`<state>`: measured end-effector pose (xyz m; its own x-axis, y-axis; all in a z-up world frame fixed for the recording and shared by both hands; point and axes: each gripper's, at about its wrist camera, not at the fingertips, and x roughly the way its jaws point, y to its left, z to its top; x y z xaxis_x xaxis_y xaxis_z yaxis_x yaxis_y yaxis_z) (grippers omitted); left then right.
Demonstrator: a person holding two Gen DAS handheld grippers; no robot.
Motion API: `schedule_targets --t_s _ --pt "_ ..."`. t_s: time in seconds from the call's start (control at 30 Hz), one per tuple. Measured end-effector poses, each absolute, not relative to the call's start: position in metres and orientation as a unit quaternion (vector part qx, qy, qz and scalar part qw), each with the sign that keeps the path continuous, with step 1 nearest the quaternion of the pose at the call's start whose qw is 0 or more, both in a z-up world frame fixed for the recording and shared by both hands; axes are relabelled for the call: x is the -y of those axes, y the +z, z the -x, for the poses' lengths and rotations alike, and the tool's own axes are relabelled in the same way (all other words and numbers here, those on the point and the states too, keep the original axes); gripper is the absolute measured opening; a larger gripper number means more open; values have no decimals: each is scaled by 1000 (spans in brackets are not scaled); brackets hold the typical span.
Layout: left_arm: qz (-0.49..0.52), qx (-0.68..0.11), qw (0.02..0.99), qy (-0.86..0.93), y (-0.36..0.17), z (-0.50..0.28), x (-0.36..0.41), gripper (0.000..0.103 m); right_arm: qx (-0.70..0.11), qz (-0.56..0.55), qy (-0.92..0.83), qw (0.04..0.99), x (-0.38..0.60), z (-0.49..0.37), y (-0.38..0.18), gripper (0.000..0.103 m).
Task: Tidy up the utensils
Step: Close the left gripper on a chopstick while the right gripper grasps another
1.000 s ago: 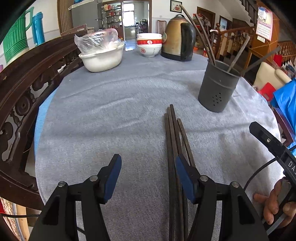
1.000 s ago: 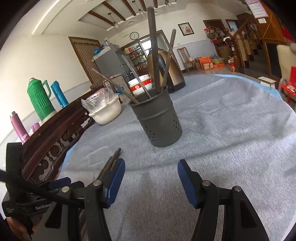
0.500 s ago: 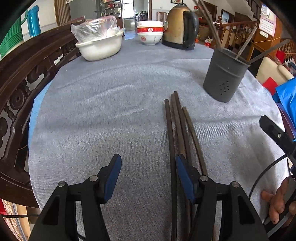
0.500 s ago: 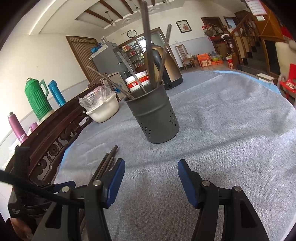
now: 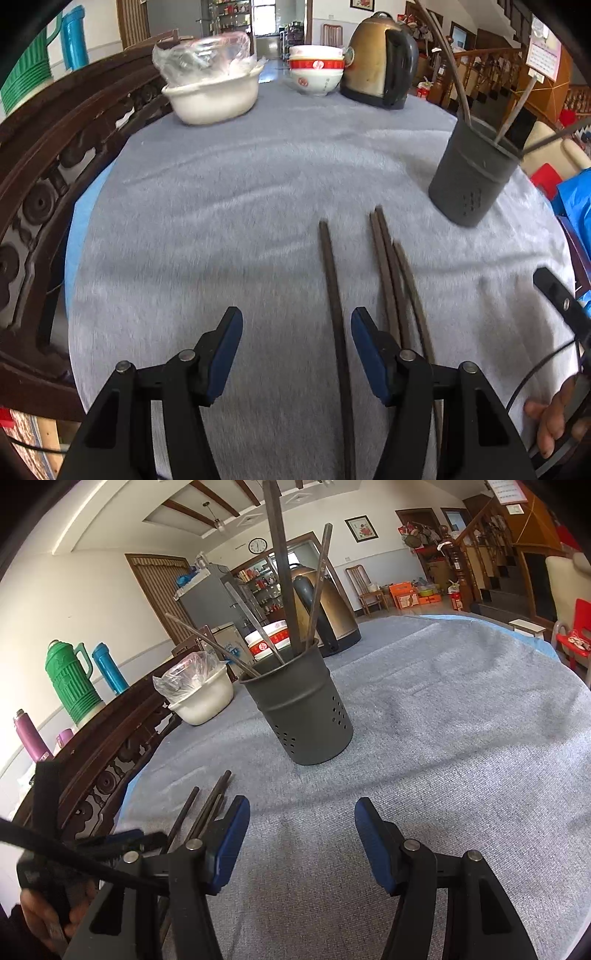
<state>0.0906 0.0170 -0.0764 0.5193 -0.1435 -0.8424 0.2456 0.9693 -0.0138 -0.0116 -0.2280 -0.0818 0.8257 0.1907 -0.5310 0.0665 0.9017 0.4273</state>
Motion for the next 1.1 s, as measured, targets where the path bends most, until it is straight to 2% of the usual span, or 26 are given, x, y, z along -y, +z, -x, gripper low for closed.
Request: schedule_targets --t_s 0.2,0.27,0.33,0.43,0.63,0.77,0.83,0.9,1.1 --pt "-48 -502 855 -123 -81 -124 -9 62 -292 -218 33 931 228 12 -82 62" --pt "-31 -516 846 -128 -84 -133 -8 55 -293 -219 34 930 229 12 -83 62" --pt "-12 -530 837 -136 -86 -141 -8 40 -293 -220 34 930 229 12 -83 62" --pt "2 -551 823 -139 -90 -152 -6 24 -294 -220 36 929 230 11 -83 62" --pt "19 -587 795 -149 -95 -168 -2 8 -299 -222 39 927 230 9 -85 62" --pt "36 -592 791 -146 -93 -168 -7 7 -306 -222 40 925 230 6 -86 60" --pt "41 -582 799 -147 -86 -162 -12 7 -316 -220 42 922 228 3 -88 47" --pt "49 -567 808 -152 -75 -156 -17 7 -327 -214 46 919 226 0 -88 39" --pt "57 -515 841 -156 -29 -126 -37 7 -333 -183 79 922 195 -8 -65 38"
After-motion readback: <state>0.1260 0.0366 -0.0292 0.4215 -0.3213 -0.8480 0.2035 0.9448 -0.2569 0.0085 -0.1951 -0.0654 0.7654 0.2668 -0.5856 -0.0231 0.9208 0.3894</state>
